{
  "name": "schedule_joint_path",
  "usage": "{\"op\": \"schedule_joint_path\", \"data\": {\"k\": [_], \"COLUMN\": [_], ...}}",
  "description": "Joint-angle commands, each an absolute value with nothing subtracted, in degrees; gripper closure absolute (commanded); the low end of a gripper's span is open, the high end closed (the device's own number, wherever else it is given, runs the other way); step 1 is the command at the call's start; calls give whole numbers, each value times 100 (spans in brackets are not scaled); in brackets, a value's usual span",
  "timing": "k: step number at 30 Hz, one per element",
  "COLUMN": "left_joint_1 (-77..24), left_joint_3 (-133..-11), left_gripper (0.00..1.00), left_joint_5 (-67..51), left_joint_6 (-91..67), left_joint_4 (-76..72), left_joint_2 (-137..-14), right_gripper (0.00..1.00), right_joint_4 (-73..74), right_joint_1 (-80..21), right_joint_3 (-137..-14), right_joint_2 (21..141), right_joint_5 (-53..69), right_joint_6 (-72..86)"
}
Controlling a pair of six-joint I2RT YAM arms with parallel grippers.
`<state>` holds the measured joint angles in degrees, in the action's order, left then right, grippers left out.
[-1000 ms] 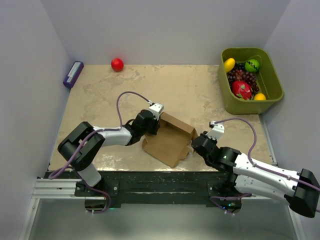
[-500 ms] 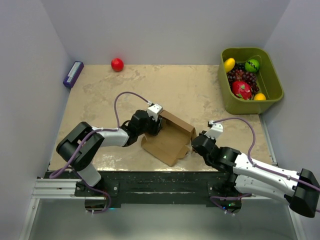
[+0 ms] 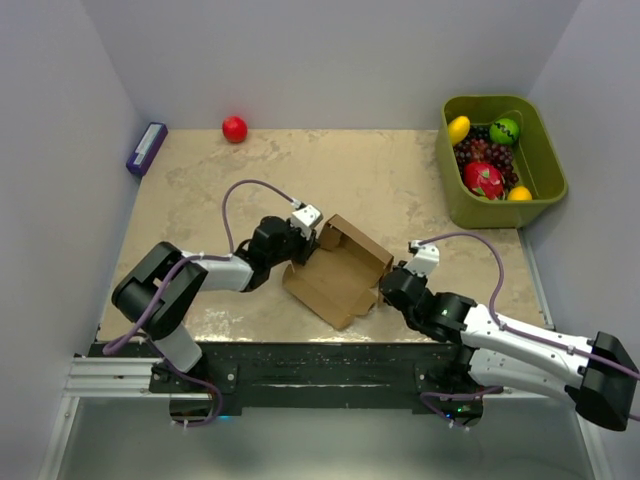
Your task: Fold the paper box
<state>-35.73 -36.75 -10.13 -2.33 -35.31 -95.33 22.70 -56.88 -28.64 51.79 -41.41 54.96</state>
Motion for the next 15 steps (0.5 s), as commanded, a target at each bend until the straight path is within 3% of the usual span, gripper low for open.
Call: {"op": "schedule_joint_path", "data": {"k": [1, 3, 7, 10, 15], "left_joint_1": [-3551, -3551, -3542, -3551, -3551], "left_joint_3": [-3753, -3753, -3648, -3595, -3481], "left_gripper": [80, 81, 83, 84, 85], "left_joint_5": [-1318, -1266, -1248, -1248, -1353], "left_joint_6": [-26, -26, -26, -61, -167], "left_joint_4": [-3938, -3850, -3858, -3885, -3972], "left_joint_2": [-9676, -9721, -9721, -9712, -9738], "right_gripper": [100, 93, 44, 28, 18], "right_joint_4": [2048, 2258, 2601, 3101, 3559], "right_joint_1": [-5704, -5704, -5704, -5704, -5704], "right_joint_3": [-3032, -3119, -3322, -3629, -4208], "right_joint_2": [5256, 5265, 5273, 5265, 5124], "right_joint_5": [-4210, -4289, -4517, -4614, -4456], "right_joint_6": [5352, 5457, 5397, 5572, 5590]}}
